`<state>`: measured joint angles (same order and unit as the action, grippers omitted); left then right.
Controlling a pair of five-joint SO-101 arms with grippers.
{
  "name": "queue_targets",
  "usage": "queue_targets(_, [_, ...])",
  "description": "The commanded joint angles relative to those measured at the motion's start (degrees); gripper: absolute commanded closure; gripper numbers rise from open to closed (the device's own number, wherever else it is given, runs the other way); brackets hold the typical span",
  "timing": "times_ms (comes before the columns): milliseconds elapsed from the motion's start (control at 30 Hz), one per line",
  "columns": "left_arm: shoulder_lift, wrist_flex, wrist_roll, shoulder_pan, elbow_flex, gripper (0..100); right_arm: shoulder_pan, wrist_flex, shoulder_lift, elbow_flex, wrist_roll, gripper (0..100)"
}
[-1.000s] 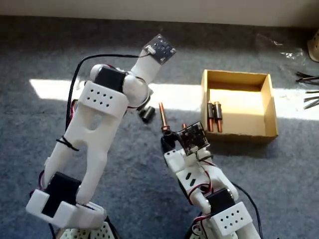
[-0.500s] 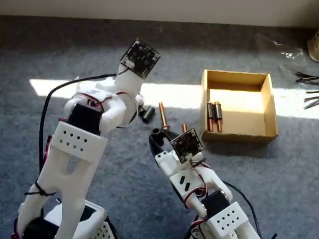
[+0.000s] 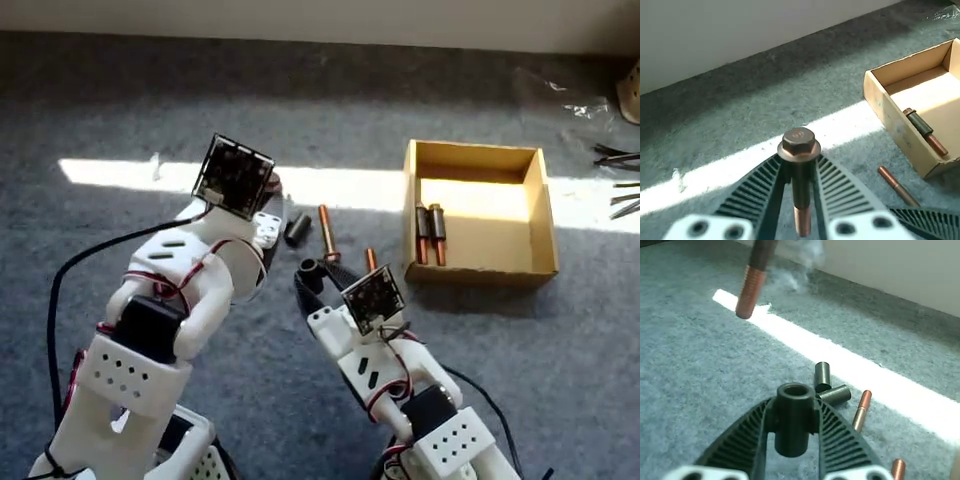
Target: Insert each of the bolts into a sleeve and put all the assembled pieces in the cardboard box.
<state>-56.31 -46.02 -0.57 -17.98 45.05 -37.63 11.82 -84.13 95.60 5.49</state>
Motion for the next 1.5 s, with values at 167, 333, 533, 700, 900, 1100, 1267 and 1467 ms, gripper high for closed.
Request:
queue_targets(167, [-7.52,7.56,-3.43,-2.15,5.58,100,-2.24,-1.80,-0.57,0.13,0.18,99.5])
queue_targets(333, [-14.73,7.65,-11.16,-2.15,9.63,100,-2.15,-2.95,-0.57,0.13,0.18,99.5])
queue_targets(533, [-22.73,18.02,-13.19,-3.91,20.79,100,-2.07,-5.05,-0.57,0.04,0.18,99.5])
queue_targets(700, [-27.30,23.30,-13.01,-5.32,25.80,100,-2.15,-5.58,-0.57,0.04,0.18,99.5])
queue_targets(900, [-28.70,23.30,-13.36,-5.32,26.15,100,-2.15,-8.31,-0.57,0.04,0.18,99.5])
queue_targets(1100, [-28.97,23.21,-16.79,-5.32,26.07,100,-2.15,-9.71,-0.57,0.04,0.44,99.5])
queue_targets(1267, [-28.97,22.24,-17.05,-5.32,25.71,100,-2.15,-10.95,-0.57,0.04,0.44,99.5])
queue_targets(1467, [-29.05,20.75,-18.90,-7.16,25.54,100,-2.07,-11.03,-0.57,0.04,0.53,99.5])
